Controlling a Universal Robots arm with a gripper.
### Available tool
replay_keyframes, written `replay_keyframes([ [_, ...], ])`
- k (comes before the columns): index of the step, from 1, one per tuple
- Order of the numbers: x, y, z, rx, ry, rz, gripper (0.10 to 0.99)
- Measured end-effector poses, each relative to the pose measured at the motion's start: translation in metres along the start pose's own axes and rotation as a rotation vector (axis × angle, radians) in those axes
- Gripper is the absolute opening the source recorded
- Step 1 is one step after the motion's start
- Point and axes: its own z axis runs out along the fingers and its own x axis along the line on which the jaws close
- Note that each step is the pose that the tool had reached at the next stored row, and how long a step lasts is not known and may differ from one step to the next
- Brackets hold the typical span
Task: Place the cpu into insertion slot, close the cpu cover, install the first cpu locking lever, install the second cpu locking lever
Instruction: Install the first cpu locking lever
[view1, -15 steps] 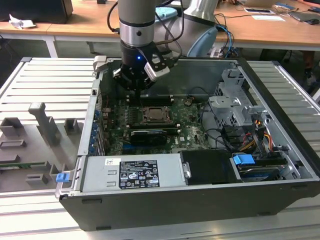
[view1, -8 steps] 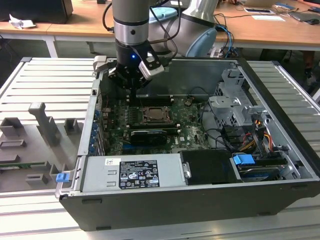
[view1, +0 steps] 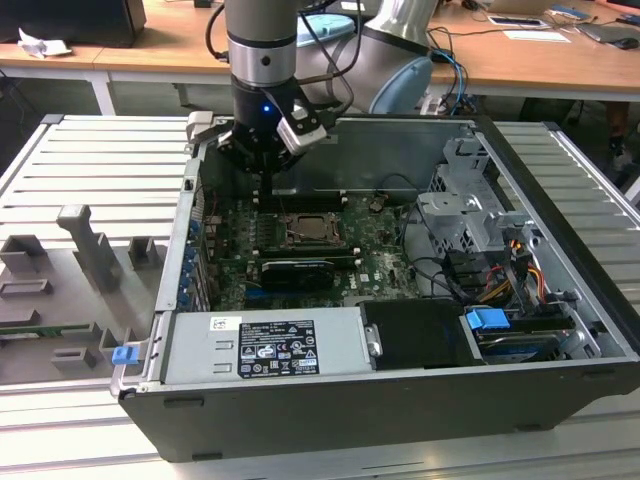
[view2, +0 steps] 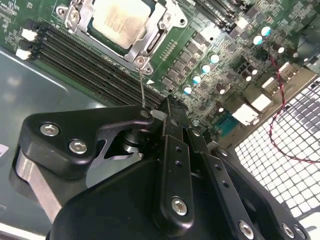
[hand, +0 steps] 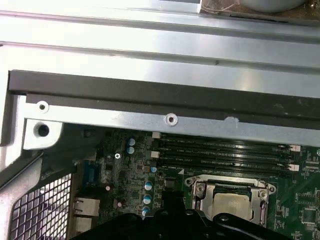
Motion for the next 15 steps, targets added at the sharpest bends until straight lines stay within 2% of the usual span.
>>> replay_keyframes([
  [8,-0.0035,0.0023,0.0006,0.000,-0.0001,0.000,0.106],
  [15,-0.0234,0.0011,0.0014,0.000,-0.0001,0.004,0.106],
])
